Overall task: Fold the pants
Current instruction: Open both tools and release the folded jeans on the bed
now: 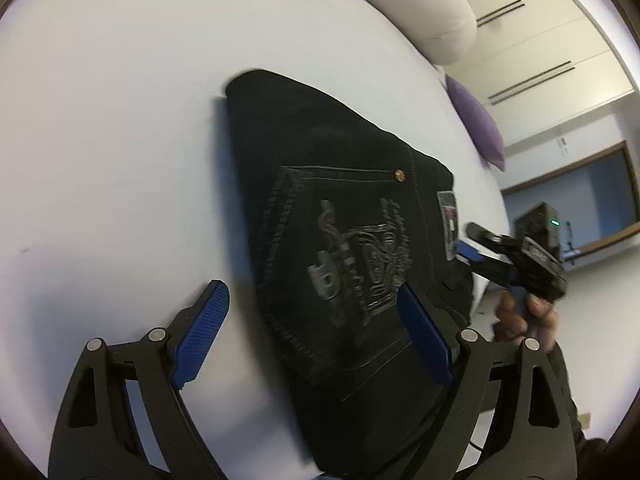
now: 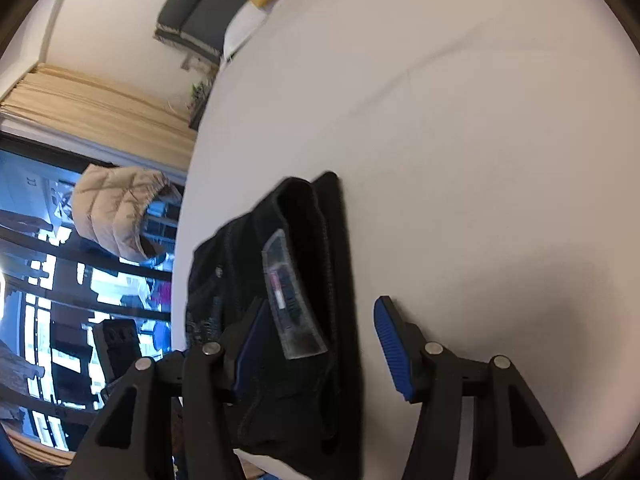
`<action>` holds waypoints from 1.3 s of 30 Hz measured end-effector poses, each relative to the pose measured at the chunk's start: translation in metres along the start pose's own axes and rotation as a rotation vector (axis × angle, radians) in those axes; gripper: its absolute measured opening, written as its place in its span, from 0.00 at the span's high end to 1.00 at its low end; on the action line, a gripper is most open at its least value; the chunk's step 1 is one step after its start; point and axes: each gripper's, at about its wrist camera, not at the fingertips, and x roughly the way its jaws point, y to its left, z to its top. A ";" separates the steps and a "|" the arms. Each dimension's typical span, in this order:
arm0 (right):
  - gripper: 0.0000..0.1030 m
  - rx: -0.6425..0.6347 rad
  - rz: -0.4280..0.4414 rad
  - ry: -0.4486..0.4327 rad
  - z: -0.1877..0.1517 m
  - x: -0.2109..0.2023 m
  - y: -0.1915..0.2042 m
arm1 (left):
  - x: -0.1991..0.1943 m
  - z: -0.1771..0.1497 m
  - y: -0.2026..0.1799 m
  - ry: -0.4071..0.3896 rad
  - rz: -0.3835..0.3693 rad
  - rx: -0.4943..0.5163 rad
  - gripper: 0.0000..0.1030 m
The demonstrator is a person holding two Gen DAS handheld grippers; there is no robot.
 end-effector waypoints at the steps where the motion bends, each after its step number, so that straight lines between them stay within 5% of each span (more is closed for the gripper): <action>1: 0.44 0.002 -0.001 0.012 0.002 0.003 -0.002 | 0.004 0.002 0.000 0.013 -0.016 -0.009 0.17; 6: 0.44 0.012 0.030 0.057 0.007 0.017 0.000 | 0.017 0.012 -0.002 0.058 -0.058 -0.028 0.24; 10: 0.44 -0.029 0.016 0.120 0.009 0.037 0.015 | 0.022 0.014 -0.004 0.082 -0.023 -0.005 0.52; 18: 0.76 -0.084 -0.095 0.100 -0.001 0.045 0.043 | 0.013 0.013 -0.005 0.054 -0.040 0.008 0.76; 25: 0.81 -0.193 -0.137 0.040 -0.002 0.035 0.099 | -0.023 0.018 -0.015 -0.007 -0.070 0.040 0.80; 39: 0.82 -0.275 -0.041 0.026 0.081 0.142 0.221 | -0.128 0.125 0.050 -0.165 0.170 0.129 0.80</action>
